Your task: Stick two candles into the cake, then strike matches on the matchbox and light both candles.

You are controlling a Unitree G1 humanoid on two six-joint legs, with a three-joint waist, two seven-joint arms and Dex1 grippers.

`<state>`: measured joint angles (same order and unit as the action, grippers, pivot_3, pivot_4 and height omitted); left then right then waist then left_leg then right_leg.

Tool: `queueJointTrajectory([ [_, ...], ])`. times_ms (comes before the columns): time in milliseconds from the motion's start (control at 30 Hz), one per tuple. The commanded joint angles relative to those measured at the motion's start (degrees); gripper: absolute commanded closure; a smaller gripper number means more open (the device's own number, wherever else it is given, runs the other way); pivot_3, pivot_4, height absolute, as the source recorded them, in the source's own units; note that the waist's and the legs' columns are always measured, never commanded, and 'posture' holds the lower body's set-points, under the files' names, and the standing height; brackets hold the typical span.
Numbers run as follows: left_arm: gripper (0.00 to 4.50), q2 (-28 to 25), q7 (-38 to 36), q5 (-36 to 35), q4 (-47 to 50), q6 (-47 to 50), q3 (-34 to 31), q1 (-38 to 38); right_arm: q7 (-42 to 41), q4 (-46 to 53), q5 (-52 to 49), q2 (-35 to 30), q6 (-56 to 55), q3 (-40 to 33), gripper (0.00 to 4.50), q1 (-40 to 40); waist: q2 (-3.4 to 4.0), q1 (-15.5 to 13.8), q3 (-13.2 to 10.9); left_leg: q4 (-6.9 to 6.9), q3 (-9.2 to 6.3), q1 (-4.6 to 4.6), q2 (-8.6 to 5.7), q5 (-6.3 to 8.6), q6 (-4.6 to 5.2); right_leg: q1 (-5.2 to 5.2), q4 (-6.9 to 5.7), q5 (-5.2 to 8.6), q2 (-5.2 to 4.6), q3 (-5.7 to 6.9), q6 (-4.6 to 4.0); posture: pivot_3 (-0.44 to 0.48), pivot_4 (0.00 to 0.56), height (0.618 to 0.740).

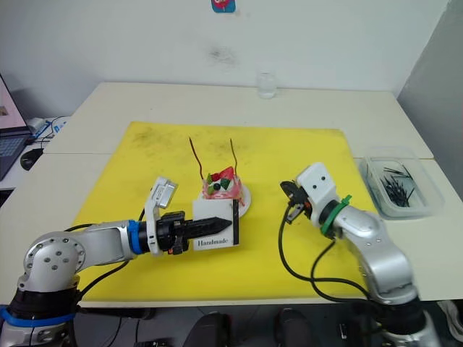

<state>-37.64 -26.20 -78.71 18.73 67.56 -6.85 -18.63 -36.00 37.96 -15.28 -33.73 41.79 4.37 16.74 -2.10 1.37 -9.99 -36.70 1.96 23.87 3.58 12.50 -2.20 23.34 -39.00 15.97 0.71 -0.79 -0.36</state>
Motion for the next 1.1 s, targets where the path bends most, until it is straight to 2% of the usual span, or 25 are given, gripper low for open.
queueJointTrajectory([
  [33, 4.50, 0.75, -1.77, 1.97, 1.43, -1.53, 1.15, -2.63, -8.06, 6.44, -6.51, -5.46, 0.89, -1.39, 4.46, 1.60, 0.00, 0.01, 0.00, -0.01, -0.01, 0.00, -0.02, 0.00, 0.00, 0.00, 0.00, 0.00, 0.04, 0.02, 0.00, 0.000, 0.150, 0.729],
  [200, 4.50, 0.96, -4.72, 5.58, -0.22, -1.82, 3.18, -6.16, -12.81, 6.05, -7.10, -9.71, -0.53, 3.25, 4.46, 6.78, -0.01, 0.33, -0.01, -0.02, -0.06, -0.07, 0.00, 0.00, 0.00, -0.01, -0.08, -0.01, 0.20, 0.07, -0.02, 0.000, 0.150, 0.729],
  [500, 4.50, 0.50, -9.42, 12.07, 0.12, -2.83, 5.11, -7.88, -12.40, 2.51, -1.74, -9.17, -4.80, 9.97, 4.46, 10.81, -0.01, 0.21, -0.01, -0.03, -0.01, 0.02, 0.00, 0.00, 0.00, 0.00, 0.02, 0.01, 0.12, 0.01, 0.01, 0.000, 0.150, 0.729],
  [1100, 4.50, 2.51, -10.69, 14.01, 1.43, -2.54, 4.68, -7.37, -12.48, -1.36, 4.08, -5.88, -7.79, 14.49, 4.46, 11.79, -0.01, 0.17, -0.01, -0.07, -0.04, 0.01, 0.03, 0.00, -0.01, 0.00, -0.05, 0.01, 0.12, 0.05, 0.01, 0.000, 0.150, 0.729],
])
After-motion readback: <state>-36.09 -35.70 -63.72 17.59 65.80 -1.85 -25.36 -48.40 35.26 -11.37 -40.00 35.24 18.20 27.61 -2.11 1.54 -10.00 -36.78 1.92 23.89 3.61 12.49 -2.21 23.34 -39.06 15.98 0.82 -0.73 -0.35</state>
